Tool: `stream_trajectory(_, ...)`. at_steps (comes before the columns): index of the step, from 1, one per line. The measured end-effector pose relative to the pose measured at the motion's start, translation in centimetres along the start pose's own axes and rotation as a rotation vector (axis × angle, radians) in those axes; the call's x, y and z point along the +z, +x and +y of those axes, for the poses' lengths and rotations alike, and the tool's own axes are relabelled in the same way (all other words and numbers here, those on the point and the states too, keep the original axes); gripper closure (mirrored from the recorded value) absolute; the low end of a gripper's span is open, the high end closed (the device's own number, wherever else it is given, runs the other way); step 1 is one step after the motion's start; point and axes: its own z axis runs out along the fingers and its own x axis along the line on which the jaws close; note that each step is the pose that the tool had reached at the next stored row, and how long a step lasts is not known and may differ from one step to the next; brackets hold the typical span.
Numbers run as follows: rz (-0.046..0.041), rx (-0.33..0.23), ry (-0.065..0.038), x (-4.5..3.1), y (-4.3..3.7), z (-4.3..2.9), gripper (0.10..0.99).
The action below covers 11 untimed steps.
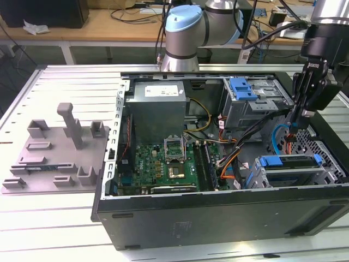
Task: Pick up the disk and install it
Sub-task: 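Insert the first disk wire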
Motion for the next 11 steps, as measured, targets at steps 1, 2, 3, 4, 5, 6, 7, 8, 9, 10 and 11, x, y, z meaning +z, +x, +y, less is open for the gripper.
stream_trajectory(1, 0.0004, -0.001, -0.001, 0.05, -0.04, -0.03, 0.792)
stream_trajectory(2, 0.0006, -0.001, -0.002, 0.07, -0.05, -0.05, 0.792)
stream_trajectory(3, 0.0013, -0.002, -0.004, 0.08, -0.07, -0.07, 0.792)
stream_trajectory(4, 0.0036, -0.005, -0.009, 0.09, -0.09, -0.13, 0.792)
stream_trajectory(5, 0.0059, -0.007, -0.014, 0.08, -0.10, -0.18, 0.792)
stream_trajectory(6, 0.0099, -0.010, -0.019, 0.08, -0.12, -0.25, 0.792)
stream_trajectory(7, 0.0129, -0.011, -0.021, 0.07, -0.13, -0.30, 0.792)
stream_trajectory(8, 0.0164, -0.012, -0.022, 0.06, -0.15, -0.36, 0.792)
stream_trajectory(9, 0.0171, -0.012, -0.022, 0.07, -0.18, -0.36, 0.792)
stream_trajectory(10, 0.0171, -0.012, -0.022, 0.07, -0.20, -0.35, 0.792)
stream_trajectory(11, 0.0172, -0.012, -0.021, 0.08, -0.22, -0.35, 0.792)
